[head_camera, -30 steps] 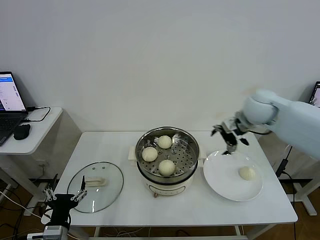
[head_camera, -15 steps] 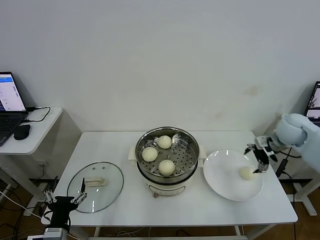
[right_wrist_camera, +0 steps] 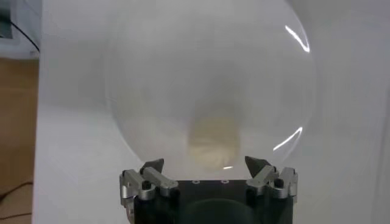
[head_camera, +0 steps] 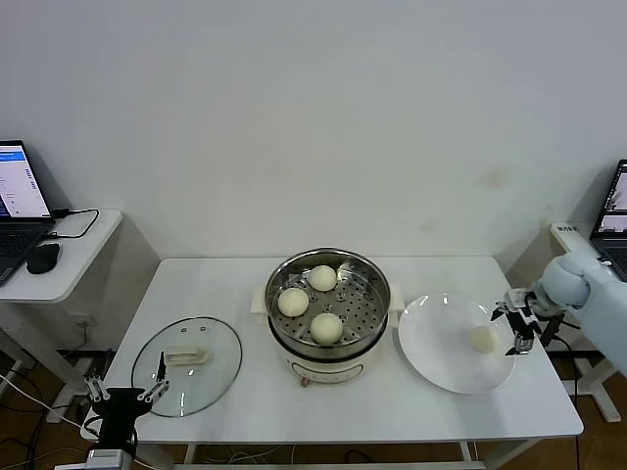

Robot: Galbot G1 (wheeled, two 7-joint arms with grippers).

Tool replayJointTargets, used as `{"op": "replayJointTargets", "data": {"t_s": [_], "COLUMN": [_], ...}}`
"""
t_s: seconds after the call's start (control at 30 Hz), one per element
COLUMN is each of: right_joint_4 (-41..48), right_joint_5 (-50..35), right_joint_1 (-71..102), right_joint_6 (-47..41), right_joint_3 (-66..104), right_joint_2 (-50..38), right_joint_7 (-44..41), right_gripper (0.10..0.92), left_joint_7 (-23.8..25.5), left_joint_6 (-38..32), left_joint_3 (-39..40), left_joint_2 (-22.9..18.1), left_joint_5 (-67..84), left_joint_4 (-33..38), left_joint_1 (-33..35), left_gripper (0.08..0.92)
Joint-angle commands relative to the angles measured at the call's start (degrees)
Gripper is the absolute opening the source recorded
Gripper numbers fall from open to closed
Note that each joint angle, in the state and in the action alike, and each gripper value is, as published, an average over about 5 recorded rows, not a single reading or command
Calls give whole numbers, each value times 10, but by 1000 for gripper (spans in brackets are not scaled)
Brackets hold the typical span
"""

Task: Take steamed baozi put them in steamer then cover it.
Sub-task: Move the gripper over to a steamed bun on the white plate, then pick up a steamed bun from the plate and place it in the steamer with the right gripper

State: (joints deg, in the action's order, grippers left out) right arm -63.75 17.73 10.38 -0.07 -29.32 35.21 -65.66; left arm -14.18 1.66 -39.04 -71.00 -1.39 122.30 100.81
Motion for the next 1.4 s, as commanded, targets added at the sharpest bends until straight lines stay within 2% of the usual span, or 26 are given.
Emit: {"op": "replayJointTargets", "data": {"t_s": [0.03, 0.23, 0.83, 1.13, 1.4], "right_joint_4": [61, 62, 35, -58, -188], "right_joint_5": [50, 70, 60, -58, -220], "right_joint_1": [33, 34, 16, -95, -320], "right_joint_6": [1, -9, -12, -52, -134], "right_joint_3": [35, 35, 33, -64, -235], "right_joint_2": [62, 67, 48, -32, -80], "right_joint_7": [26, 25, 15, 2, 4], "right_gripper": [823, 809, 585, 529, 517], "left_joint_7": [0, -1, -2, -2, 0], "left_joint_6": [0, -1, -3, -3, 1], "left_joint_3": [-1, -3, -3, -4, 8], "left_joint_2": [-1, 0, -3, 0, 6], "left_joint_5": [0, 2, 2, 4, 3], "left_joint_4": [-1, -4, 1, 4, 1], "left_joint_1": [0, 1, 3, 0, -15], "left_gripper": [823, 823, 823, 823, 823]}}
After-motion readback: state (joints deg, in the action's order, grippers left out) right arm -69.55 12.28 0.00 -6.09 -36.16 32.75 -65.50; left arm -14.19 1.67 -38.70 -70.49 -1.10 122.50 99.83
